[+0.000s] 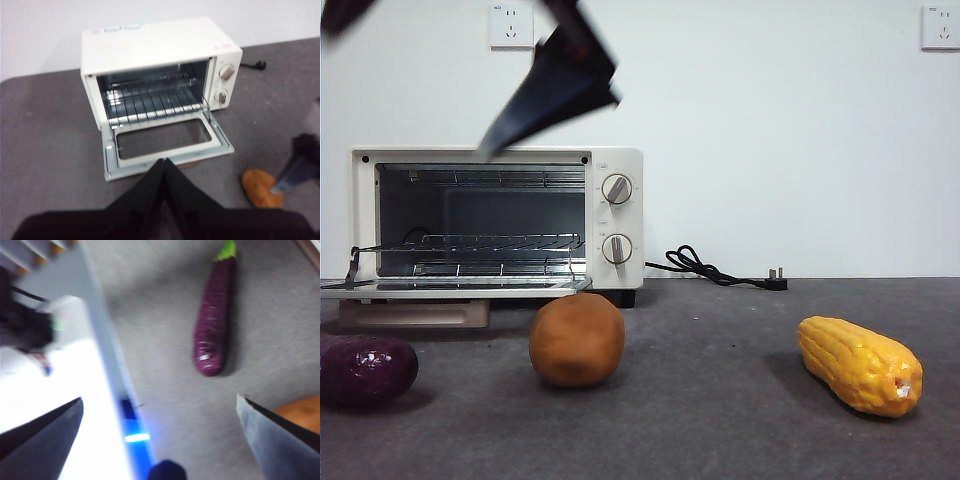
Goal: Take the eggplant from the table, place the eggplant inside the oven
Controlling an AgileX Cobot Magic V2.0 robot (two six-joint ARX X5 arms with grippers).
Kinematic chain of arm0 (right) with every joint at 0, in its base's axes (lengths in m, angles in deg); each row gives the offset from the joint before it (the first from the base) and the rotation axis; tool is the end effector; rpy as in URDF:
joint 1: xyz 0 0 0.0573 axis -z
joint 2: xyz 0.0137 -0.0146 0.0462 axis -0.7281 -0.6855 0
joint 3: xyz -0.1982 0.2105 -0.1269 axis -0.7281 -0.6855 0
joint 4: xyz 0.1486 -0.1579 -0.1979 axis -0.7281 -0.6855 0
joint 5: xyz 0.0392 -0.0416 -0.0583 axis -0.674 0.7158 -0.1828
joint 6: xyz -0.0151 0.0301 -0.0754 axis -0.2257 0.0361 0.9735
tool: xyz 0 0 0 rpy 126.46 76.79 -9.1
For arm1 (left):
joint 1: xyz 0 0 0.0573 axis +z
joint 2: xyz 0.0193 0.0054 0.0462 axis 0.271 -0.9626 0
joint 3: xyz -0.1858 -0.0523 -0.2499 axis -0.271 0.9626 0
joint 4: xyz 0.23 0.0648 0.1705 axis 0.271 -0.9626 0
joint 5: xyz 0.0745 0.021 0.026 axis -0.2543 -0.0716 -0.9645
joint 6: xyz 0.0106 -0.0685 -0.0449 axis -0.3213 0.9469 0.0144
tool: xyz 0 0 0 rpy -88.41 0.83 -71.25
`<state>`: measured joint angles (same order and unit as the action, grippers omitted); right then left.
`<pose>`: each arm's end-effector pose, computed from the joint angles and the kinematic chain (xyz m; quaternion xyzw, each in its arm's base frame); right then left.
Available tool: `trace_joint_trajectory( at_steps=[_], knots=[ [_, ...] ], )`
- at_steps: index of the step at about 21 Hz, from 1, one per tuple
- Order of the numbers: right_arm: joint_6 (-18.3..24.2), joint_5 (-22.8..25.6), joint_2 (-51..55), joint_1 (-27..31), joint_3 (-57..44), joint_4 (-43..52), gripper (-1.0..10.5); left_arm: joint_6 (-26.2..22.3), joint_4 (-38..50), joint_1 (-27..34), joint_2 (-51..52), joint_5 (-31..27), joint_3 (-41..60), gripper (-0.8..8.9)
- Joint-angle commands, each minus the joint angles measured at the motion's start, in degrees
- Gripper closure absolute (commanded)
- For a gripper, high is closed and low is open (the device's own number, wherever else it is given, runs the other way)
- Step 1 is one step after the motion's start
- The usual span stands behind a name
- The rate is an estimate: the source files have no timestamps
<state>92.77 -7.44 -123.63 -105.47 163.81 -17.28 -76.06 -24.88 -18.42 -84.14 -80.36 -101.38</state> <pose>0.2136 0.3872 0.2913 -0.1942 0.4254 0.5433 0.6972 0.0545 -0.0103 0.4505 0.0185 0.1967 -0.0837 0.9767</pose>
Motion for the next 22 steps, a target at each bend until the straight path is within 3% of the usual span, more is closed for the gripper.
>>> trace_joint_trajectory(
  at_steps=[1,15,18,22],
  knots=[
    [2.01,3.65,-3.19,-1.33,0.15,2.38,3.8,0.39,-1.01,0.13,1.2,-0.33,0.37,8.19],
    [1.99,10.19,-15.43,-3.52,0.13,12.07,3.8,0.39,-1.68,0.13,1.77,-0.02,0.37,8.19],
    [1.77,10.73,-17.16,-3.5,0.15,12.9,3.9,0.39,-1.75,0.13,1.77,2.25,0.37,8.19],
    [1.36,11.06,-19.08,-3.5,0.15,14.56,4.8,0.37,-1.64,0.13,1.77,2.67,0.37,8.19]
  ],
)
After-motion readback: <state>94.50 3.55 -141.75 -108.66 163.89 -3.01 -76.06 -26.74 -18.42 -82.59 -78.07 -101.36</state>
